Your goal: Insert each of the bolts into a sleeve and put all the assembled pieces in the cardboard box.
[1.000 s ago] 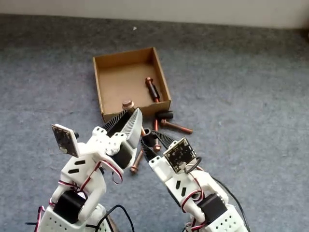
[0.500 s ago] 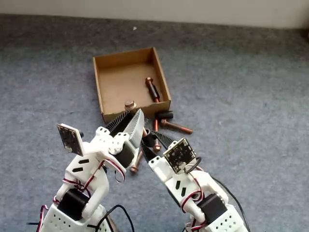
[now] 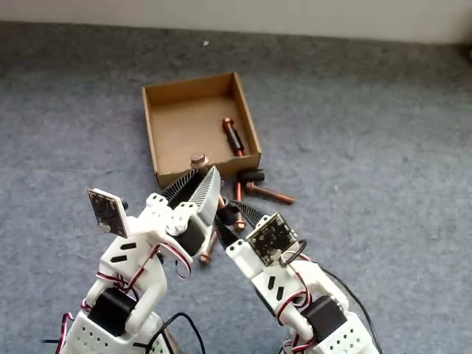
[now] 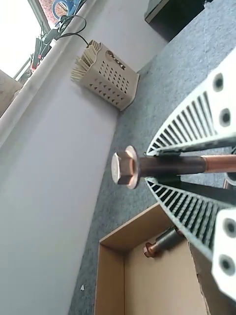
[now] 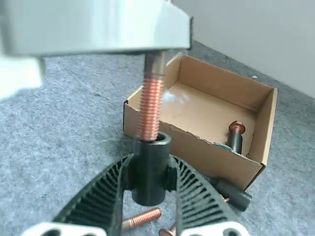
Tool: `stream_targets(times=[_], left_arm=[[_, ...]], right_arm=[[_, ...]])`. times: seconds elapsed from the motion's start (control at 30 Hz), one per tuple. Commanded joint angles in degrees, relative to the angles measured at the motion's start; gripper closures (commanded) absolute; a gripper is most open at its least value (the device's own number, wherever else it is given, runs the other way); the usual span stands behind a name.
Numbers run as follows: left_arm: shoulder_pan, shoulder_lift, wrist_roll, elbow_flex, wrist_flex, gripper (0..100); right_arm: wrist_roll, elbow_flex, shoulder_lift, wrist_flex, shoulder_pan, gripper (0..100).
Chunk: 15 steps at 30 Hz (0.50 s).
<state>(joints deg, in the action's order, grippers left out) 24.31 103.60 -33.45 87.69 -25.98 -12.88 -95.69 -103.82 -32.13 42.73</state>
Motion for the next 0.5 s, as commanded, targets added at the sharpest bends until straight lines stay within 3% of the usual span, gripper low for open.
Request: stream_targets(times=[0.0,0.47], left_arm=[[0.4,0.7,0.6,-0.4,1.6,99],[-1.3,0.8,0.5,1.4,2.8,99]], right_arm=[[-3.1,-1.4,-1.4,-1.6,2.2,99.4],[-3.0,-1.3,-1.4,-1.4,2.0,99.4]])
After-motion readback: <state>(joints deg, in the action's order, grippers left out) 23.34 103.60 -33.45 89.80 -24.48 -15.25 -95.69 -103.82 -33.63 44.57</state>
